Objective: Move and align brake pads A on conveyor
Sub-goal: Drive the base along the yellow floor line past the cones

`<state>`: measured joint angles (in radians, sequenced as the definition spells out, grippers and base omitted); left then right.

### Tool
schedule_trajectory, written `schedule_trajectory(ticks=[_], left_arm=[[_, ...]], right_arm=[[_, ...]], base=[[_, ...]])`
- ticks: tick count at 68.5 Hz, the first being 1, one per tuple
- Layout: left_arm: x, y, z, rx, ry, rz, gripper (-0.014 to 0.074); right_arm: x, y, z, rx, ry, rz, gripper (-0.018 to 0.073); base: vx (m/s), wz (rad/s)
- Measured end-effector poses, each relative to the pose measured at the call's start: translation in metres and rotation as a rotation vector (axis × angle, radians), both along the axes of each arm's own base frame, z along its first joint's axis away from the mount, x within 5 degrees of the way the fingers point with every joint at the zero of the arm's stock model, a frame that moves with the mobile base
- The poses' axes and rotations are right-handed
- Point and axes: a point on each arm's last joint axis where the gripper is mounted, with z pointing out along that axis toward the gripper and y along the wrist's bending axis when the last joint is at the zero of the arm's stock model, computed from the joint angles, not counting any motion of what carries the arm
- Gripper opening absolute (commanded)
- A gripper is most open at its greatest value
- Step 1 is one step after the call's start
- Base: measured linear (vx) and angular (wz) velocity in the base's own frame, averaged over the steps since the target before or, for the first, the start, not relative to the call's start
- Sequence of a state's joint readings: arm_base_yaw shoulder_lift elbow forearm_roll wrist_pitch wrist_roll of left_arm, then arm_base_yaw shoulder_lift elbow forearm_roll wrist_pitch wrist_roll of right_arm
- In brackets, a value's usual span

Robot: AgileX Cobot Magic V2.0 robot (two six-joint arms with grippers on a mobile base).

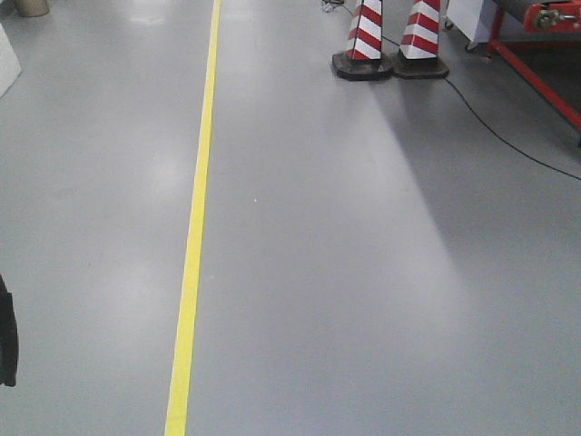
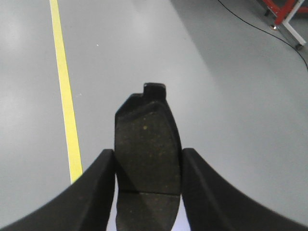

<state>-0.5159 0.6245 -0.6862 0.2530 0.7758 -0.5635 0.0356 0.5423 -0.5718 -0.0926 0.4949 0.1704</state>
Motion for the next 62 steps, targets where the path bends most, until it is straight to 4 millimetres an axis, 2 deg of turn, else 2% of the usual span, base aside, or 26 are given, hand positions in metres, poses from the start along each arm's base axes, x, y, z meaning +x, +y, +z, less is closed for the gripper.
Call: schedule_trajectory(ticks=[62], left_arm=[[0.0000, 0.0000, 0.0000, 0.000, 0.000, 0.000, 0.0062]], right_arm=[[-0.0002, -0.0001, -0.0006, 0.000, 0.007, -0.001, 0.0033]], base=[[0.58, 0.02]])
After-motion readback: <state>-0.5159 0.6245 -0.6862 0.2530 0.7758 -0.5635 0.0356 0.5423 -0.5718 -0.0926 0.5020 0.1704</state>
